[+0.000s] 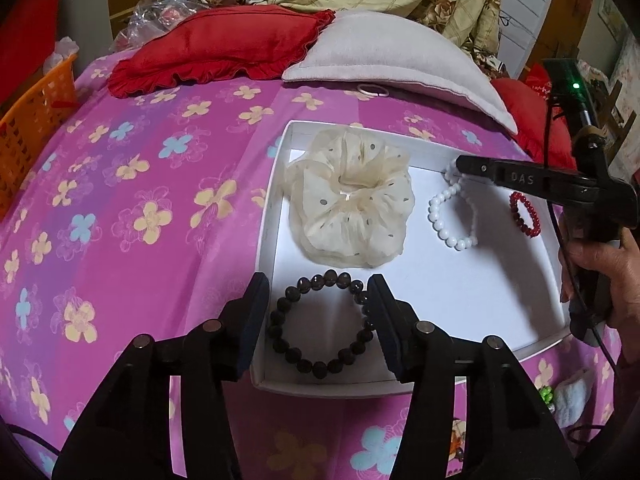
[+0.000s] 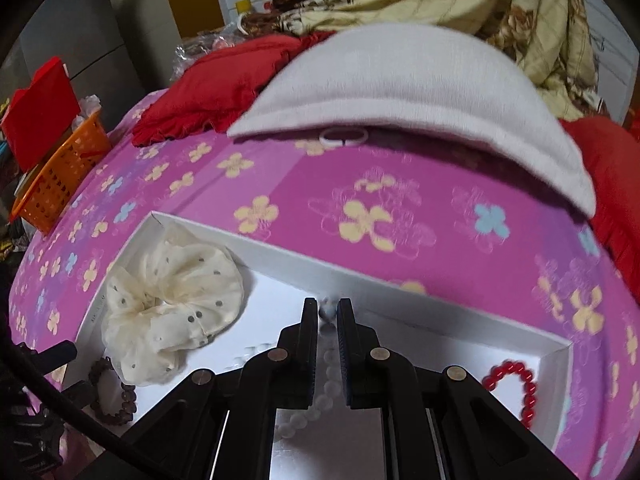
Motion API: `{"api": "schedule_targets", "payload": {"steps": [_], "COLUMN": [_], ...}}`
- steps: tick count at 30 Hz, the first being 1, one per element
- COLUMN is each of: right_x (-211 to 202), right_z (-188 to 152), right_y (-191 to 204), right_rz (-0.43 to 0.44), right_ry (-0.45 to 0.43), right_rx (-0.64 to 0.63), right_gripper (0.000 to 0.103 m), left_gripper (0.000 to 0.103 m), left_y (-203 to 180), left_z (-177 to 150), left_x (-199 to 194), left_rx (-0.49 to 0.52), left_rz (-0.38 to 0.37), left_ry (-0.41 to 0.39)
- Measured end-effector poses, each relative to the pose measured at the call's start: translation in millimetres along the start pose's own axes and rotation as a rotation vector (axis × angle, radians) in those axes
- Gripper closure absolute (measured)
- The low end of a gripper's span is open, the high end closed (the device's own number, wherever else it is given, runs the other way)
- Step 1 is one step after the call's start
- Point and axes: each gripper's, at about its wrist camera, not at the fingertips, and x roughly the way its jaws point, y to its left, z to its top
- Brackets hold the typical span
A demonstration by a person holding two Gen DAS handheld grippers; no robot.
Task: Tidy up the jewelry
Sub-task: 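Lower both bracelets into the white tray and open both tools, then move both tools from the tray toward the blue claw and fuzzy scrunchie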
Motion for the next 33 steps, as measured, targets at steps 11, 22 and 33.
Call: {"api": "schedule_targets", "payload": {"steps": [11, 22, 33], "right_x": [-19.3, -89.9, -153.8], "right_z": [-22.2, -58.6, -126.4], "right_y": [-0.9, 2.5, 2.7], "right_rz": [0.010, -0.031, -0.067], "right_ry": [0.009, -0.036, -0.096], "right_rx": [0.021, 0.021, 0.034], "right_gripper": [0.062, 0.060, 0.059], "left_gripper": [0.051, 0.052, 0.052], "left_y": [-1.5, -6.9, -25.9], "left_z": [-3.9, -19.9, -44.9], "left_x": [-7.6, -35.3, -69.3], "left_rx": [-0.013, -0.025, -0.001], "left_rz": [0.004, 0.027, 0.021], "left_ry": [-0.013, -0.051, -0.099]}}
